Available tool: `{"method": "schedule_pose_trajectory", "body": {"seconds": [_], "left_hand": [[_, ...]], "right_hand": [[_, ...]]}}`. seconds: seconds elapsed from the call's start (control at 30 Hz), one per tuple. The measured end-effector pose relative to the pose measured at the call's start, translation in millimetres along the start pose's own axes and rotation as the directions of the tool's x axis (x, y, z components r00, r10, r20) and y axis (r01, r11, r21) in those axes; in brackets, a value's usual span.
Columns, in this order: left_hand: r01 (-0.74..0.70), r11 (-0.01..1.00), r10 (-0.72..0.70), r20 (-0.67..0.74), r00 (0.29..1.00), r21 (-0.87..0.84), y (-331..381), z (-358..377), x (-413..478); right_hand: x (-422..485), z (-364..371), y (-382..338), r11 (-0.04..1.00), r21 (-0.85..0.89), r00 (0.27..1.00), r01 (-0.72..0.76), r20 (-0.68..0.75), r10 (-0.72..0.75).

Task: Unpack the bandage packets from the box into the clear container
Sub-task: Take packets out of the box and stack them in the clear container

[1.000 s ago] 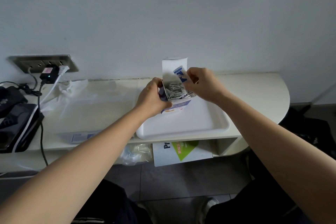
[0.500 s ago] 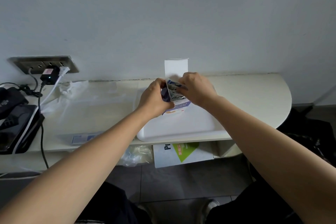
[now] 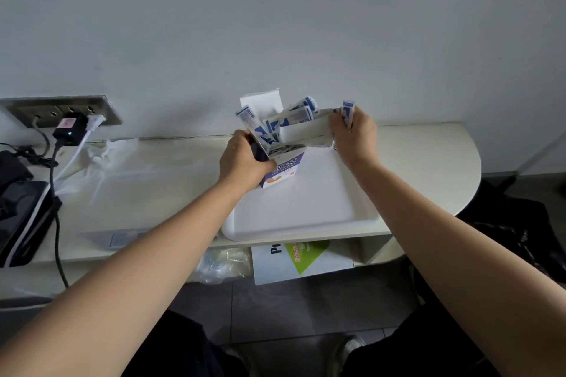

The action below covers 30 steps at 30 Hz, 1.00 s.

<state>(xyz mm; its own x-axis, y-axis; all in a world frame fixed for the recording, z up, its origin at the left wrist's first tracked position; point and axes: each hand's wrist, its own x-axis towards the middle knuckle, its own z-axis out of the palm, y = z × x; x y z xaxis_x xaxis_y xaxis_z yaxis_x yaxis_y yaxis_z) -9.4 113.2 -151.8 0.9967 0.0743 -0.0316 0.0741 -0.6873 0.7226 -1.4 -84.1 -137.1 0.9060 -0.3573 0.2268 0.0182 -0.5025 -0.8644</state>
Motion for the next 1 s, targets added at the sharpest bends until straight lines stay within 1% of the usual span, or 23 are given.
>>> {"method": "schedule_pose_trajectory", "body": {"seconds": [0.07,0.1,0.13,0.2,0.3,0.4,0.47,0.5,0.57,0.6,0.63,0.67,0.7,0.73,0.77,0.8,0.83,0.87,0.93,0.97,1.0], "left_hand": [[0.006,1.0,-0.006,0.003,1.0,0.008,-0.7,0.1,-0.3],[0.013,1.0,-0.013,0.006,1.0,0.015,-1.5,-0.4,-0.7],[0.021,1.0,-0.021,0.007,1.0,0.016,-2.2,-1.0,-1.9],[0.038,0.999,-0.038,0.008,0.999,0.008,-5.4,-1.9,-3.0],[0.055,0.998,-0.055,0.002,0.998,0.023,-10.7,-2.8,-5.5],[0.046,0.996,-0.047,0.016,0.999,0.072,-12.3,-5.4,-7.3],[0.043,0.993,-0.044,0.003,0.999,0.108,-9.3,-7.6,-11.3],[0.019,0.99,-0.013,-0.042,0.999,0.137,-7.8,-8.7,-13.6],[-0.055,0.982,0.09,-0.19,0.978,0.182,-5.0,-11.2,-20.7],[-0.107,0.976,0.158,-0.278,0.948,0.192,-4.8,-11.6,-24.3],[-0.18,0.962,0.244,-0.356,0.902,0.204,-2.9,-12.3,-29.2],[-0.273,0.938,0.34,-0.408,0.847,0.214,-1.1,-12.5,-33.8],[-0.372,0.901,0.433,-0.417,0.799,0.223,0.9,-11.9,-39.0],[-0.462,0.857,0.516,-0.38,0.768,0.23,3.8,-10.4,-44.0],[-0.532,0.813,0.581,-0.296,0.758,0.236,6.3,-8.1,-49.7],[-0.578,0.779,0.622,-0.188,0.76,0.241,6.7,-4.2,-53.9],[-0.593,0.765,0.625,-0.068,0.778,0.25,5.4,1.5,-56.1],[-0.58,0.769,0.588,0.057,0.807,0.271,1.5,8.9,-56.0],[-0.51,0.774,0.436,0.269,0.859,0.374,-8.9,24.7,-53.6],[-0.488,0.756,0.374,0.324,0.869,0.437,-13.9,30.8,-51.6],[-0.474,0.731,0.336,0.345,0.876,0.491,-18.5,34.2,-49.8]], "right_hand": [[1.2,-1.4,4.0,0.971,0.175,0.986,-0.16,-0.017,0.166],[1.7,-2.4,7.3,0.946,0.235,0.973,-0.225,-0.004,0.232],[1.7,-3.6,11.4,0.93,0.247,0.961,-0.27,0.011,0.276],[0.1,-4.8,21.7,0.916,0.211,0.939,-0.341,0.026,0.343],[-6.5,-6.5,37.8,0.867,0.18,0.885,-0.465,0.064,0.461],[-15.3,-8.3,49.0,0.859,0.071,0.858,-0.508,0.134,0.496],[-19.3,-7.5,54.3,0.858,0.022,0.851,-0.513,0.144,0.505],[-20.7,-6.6,56.5,0.857,0.006,0.848,-0.516,0.144,0.509],[-22.8,-4.8,58.5,0.855,-0.01,0.845,-0.518,0.15,0.513],[-23.8,-4.0,58.5,0.858,-0.017,0.847,-0.513,0.155,0.509],[-24.3,-3.2,58.8,0.862,-0.027,0.85,-0.506,0.158,0.503],[-24.6,-3.0,59.0,0.867,-0.04,0.854,-0.496,0.157,0.496],[-25.0,-2.8,59.1,0.872,-0.056,0.858,-0.487,0.155,0.489],[-24.9,-3.3,59.4,0.876,-0.072,0.862,-0.477,0.154,0.483],[-25.2,-3.8,59.8,0.879,-0.089,0.865,-0.469,0.155,0.478],[-25.4,-4.9,60.1,0.881,-0.108,0.867,-0.461,0.158,0.473],[-25.4,-6.3,60.6,0.883,-0.128,0.869,-0.451,0.162,0.468],[-25.2,-7.9,61.2,0.887,-0.147,0.874,-0.437,0.164,0.458],[-24.5,-11.9,61.8,0.898,-0.186,0.891,-0.399,0.154,0.428],[-23.8,-13.8,62.6,0.902,-0.206,0.9,-0.378,0.147,0.411],[-22.9,-15.0,63.1,0.906,-0.226,0.908,-0.359,0.143,0.395]]}}
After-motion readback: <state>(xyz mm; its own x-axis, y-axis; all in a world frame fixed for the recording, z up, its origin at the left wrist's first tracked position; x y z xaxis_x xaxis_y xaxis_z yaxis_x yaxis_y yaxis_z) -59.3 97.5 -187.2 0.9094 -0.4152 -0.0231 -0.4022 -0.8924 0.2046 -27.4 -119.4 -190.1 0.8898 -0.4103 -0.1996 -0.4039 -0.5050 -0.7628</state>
